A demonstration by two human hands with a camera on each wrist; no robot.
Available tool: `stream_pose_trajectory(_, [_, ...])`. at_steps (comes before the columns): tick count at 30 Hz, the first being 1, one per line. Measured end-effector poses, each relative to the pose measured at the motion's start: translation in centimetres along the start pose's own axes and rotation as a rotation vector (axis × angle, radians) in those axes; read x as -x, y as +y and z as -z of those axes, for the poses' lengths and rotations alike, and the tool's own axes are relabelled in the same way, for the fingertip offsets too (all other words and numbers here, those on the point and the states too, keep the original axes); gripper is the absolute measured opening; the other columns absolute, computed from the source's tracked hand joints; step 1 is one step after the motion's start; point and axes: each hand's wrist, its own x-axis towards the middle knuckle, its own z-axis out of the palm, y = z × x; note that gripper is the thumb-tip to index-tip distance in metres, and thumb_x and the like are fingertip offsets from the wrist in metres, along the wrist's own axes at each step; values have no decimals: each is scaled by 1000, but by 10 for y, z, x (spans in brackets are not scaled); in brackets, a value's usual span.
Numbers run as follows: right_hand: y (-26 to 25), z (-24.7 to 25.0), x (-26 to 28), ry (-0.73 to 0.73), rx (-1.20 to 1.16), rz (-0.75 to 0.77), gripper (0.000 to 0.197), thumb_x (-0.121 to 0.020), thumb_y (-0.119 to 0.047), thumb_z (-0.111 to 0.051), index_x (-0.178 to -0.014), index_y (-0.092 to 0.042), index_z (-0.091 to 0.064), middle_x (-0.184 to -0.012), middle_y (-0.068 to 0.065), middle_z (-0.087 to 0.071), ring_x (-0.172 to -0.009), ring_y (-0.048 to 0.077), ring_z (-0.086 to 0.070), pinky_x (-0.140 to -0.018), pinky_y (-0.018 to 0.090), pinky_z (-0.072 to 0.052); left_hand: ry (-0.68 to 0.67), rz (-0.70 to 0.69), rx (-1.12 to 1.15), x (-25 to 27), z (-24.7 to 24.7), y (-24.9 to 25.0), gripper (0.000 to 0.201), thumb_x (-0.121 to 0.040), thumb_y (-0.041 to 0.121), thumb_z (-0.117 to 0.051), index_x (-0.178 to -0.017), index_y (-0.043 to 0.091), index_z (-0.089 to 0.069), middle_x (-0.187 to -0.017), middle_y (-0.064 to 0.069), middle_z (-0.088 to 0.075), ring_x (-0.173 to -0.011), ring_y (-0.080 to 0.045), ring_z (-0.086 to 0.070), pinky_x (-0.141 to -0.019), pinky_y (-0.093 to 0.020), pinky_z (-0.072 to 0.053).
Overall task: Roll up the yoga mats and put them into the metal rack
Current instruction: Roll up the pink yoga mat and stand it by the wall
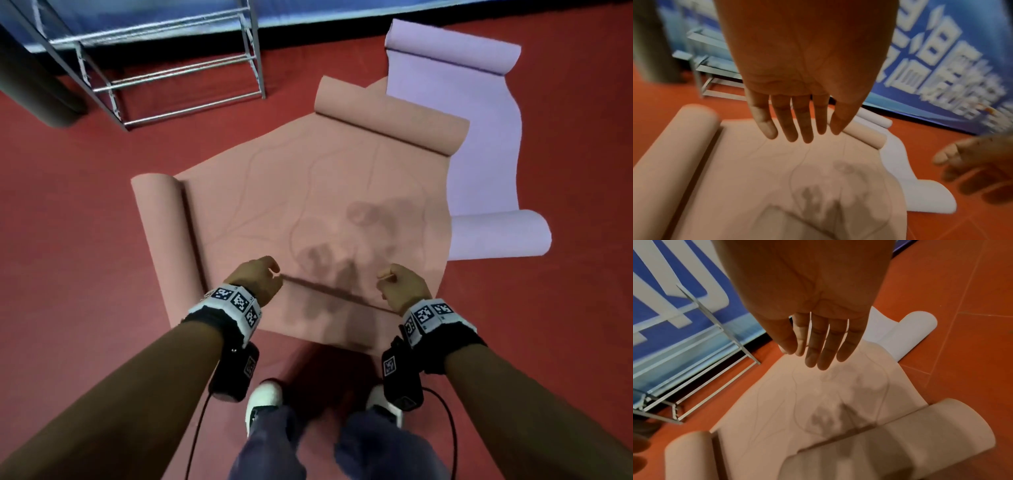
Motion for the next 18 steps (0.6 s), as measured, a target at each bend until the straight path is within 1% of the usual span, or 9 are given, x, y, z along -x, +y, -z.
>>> stream_pose_trajectory(1, [14, -7, -14, -35, 44, 9, 5, -91, -16, -58, -92, -18, -62, -101, 7, -69, -94, 24, -63, -82, 23, -42, -9, 22, 6, -12, -19, -6, 30, -93, 27, -57, -122, 18, -58, -120, -4, -65, -113, -24, -57, -96, -31, -45])
stream_pose_trajectory(4, [51, -20, -52, -126, 151, 1, 20, -95, -19, -55, -112, -14, -64, -119, 5, -66, -112, 25, -58, -87, 21, -38, -31, 87, 21, -41, -66, -21, 29, -93, 25, -57, -120, 18, -58, -119, -5, -65, -110, -23, -57, -95, -29, -43])
stream_pose_trajectory(7, [87, -30, -96, -187, 243, 7, 16, -94, -22, -56, -108, -21, -63, -123, 3, -65, -115, 24, -58, -78, 17, -34, -36, 96, -24, -65, -104, -24, 30, -93, 28, -54, -122, 21, -56, -123, -1, -62, -113, -21, -55, -97, -31, -43])
stream_pose_trajectory(9, [107, -39, -123, -201, 263, 19, 21, -93, -21, -58, -112, -21, -65, -122, 2, -65, -114, 21, -57, -72, 14, -30, -42, 97, -55, -83, -131, -23, 32, -93, 30, -54, -125, 22, -54, -126, -2, -59, -115, -21, -54, -99, -32, -42])
stream_pose_trajectory(11, [127, -51, -150, -203, 271, 35, 27, -93, -19, -58, -118, -20, -64, -123, 2, -64, -114, 20, -57, -71, 12, -29, -20, 68, -55, -108, -154, -18, 34, -92, 29, -57, -125, 22, -53, -131, -4, -55, -118, -23, -53, -101, -32, -40])
stream_pose_trajectory(13, [150, -68, -177, -232, 319, 49, 31, -93, -18, -58, -124, -20, -61, -125, 1, -61, -117, 20, -56, -74, 12, -30, 30, 46, -44, -135, -174, -15, 35, -90, 27, -59, -125, 21, -55, -134, -6, -51, -123, -24, -49, -105, -34, -38])
stream_pose_trajectory(15, [171, -90, -206, -293, 383, 86, 40, -90, -16, -63, -130, -17, -58, -131, 3, -56, -124, 21, -53, -82, 12, -32, 36, 42, -66, -160, -189, -17, 37, -90, 27, -59, -125, 21, -56, -133, -7, -51, -127, -26, -44, -108, -35, -35])
stream_pose_trajectory(16, [180, -100, -219, -339, 426, 114, 49, -88, -17, -68, -134, -15, -54, -138, 5, -52, -128, 23, -50, -90, 15, -34, 30, 50, -85, -173, -196, -19, 37, -89, 29, -58, -125, 22, -56, -132, -7, -51, -127, -26, -44, -109, -37, -34])
stream_pose_trajectory(18, [195, -122, -238, -439, 589, 156, 75, -81, -30, -77, -146, -17, -41, -150, 6, -40, -135, 24, -42, -103, 24, -37, 17, 59, -139, -195, -208, -24, 40, -87, 37, -55, -125, 27, -55, -130, -7, -53, -126, -27, -43, -108, -39, -35])
